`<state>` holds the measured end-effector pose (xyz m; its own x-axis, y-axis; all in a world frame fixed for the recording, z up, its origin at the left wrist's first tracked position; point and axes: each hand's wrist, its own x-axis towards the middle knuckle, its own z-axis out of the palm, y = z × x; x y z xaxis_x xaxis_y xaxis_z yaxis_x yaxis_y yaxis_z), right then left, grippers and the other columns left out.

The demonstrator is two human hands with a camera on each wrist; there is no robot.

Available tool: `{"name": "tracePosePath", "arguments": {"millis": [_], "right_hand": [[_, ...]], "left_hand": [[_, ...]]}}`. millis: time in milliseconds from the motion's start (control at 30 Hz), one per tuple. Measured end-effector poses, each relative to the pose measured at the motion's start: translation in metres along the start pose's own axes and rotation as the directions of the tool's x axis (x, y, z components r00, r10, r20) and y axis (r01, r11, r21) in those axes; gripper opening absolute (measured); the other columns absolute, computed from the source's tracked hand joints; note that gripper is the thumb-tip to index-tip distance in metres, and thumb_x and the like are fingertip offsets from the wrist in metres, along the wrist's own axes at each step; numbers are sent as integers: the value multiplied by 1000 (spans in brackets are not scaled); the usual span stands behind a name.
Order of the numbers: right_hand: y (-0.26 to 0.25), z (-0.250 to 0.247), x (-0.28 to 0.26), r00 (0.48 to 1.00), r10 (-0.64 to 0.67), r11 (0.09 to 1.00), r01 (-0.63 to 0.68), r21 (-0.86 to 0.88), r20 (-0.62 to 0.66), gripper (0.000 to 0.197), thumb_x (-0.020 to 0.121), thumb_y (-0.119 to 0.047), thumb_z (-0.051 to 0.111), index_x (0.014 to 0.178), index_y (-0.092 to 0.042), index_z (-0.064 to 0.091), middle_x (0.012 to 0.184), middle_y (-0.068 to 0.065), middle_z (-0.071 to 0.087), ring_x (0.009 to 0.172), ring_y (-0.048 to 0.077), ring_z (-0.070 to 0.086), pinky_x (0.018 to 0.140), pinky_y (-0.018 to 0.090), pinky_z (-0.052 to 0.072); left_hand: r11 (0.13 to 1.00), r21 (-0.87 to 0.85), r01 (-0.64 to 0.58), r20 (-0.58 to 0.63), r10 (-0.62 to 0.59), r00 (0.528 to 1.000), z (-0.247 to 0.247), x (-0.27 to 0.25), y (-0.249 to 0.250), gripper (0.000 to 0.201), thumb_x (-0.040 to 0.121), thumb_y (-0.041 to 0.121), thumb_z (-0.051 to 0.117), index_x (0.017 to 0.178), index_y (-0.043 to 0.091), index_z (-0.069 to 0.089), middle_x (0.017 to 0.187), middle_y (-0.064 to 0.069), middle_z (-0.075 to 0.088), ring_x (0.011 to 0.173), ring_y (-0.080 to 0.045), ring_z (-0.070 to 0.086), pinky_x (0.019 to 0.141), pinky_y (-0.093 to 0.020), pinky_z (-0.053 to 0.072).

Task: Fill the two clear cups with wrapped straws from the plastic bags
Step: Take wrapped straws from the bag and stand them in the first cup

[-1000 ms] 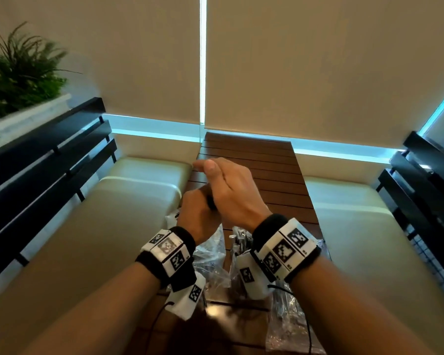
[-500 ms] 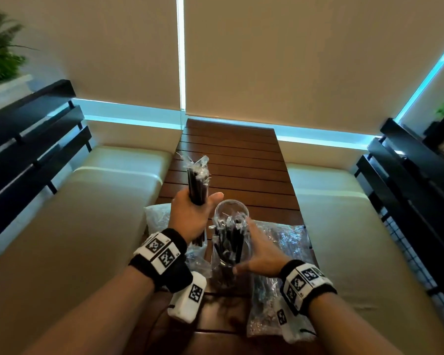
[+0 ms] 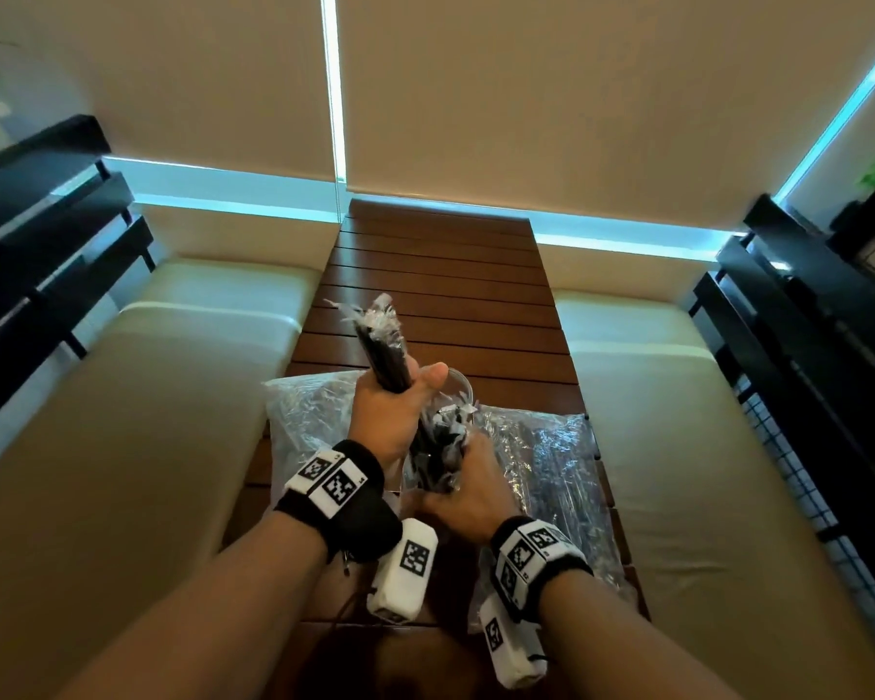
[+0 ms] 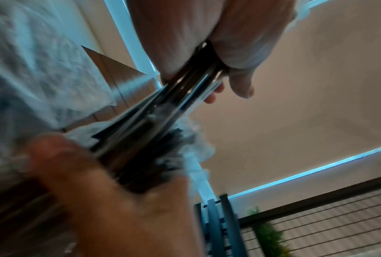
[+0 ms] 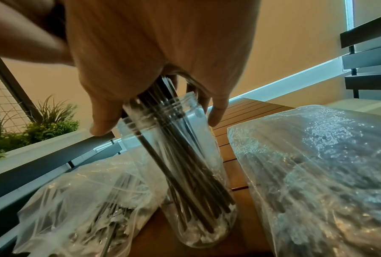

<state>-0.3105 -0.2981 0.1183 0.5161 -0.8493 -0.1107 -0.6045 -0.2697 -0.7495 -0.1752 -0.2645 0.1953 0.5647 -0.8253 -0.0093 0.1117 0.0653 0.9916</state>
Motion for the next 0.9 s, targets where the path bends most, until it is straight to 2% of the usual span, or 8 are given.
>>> {"name": "tracePosePath", "arguments": {"millis": [167,233,333,467,600,733,833,900], "right_hand": [[4,9,10,998,-63,997,64,36,-11,76,57,-52,83,120,-32,46,118,-7,49,107,6,56,89,30,56],[4,11,13,997,-71,997,71,10,15,64,61,-45,81,116,-31,52,116,-7,48,106,7,54,88,28,55],[9,18,19,998,-34,999,35,-7,50,55,61,-48,80,108,-36,56,114,-5,55,106,12,61,81,27,59],[21,26,25,998,-24,1000,25,-13,51,71,52,-58,79,113,-38,50,110,-10,57,96,7,63,76,29,60],[16,23,21,1000,-22,999,21,35,20,68,53,-52,78,111,-34,48,113,-6,50,99,9,58,83,32,56],[20,27,21,996,-94,995,94,20,-2,62,57,-52,77,108,-31,48,111,-2,52,96,14,61,73,30,59],[13,23,16,994,-88,995,90,-40,58,53,71,-57,57,112,-24,48,120,5,50,101,5,48,89,7,44],[7,14,13,988,-122,989,129,-69,91,47,89,-42,55,124,-12,52,129,11,51,114,14,43,104,10,32]], "left_hand": [[958,259,121,121,-156,980,-14,-6,-40,58,63,49,84,89,4,58,86,-10,68,82,-18,68,88,-47,56],[933,345,101,178,-171,969,-15,-10,-45,64,55,60,81,91,11,63,92,-17,66,86,-24,68,88,-49,55],[883,467,-42,219,-69,973,-14,-13,-32,46,58,59,85,90,41,57,107,-12,57,97,-22,63,90,-42,55],[814,519,-263,196,186,963,-8,-11,11,96,59,51,87,136,32,33,134,4,39,112,-9,51,91,-26,49],[649,587,-484,303,378,874,-2,-3,31,95,75,31,81,148,34,22,138,1,44,111,-9,54,89,-24,50],[354,795,-493,476,140,868,2,-11,4,57,96,38,54,147,23,35,149,-1,41,137,-18,37,114,-46,33],[341,843,-415,449,-23,893,2,-17,-28,57,100,50,36,150,23,29,156,-3,31,146,-20,21,118,-50,22],[344,842,-416,457,-43,888,4,-18,-39,63,99,56,29,153,25,21,159,-3,23,149,-21,12,119,-50,18]]}}
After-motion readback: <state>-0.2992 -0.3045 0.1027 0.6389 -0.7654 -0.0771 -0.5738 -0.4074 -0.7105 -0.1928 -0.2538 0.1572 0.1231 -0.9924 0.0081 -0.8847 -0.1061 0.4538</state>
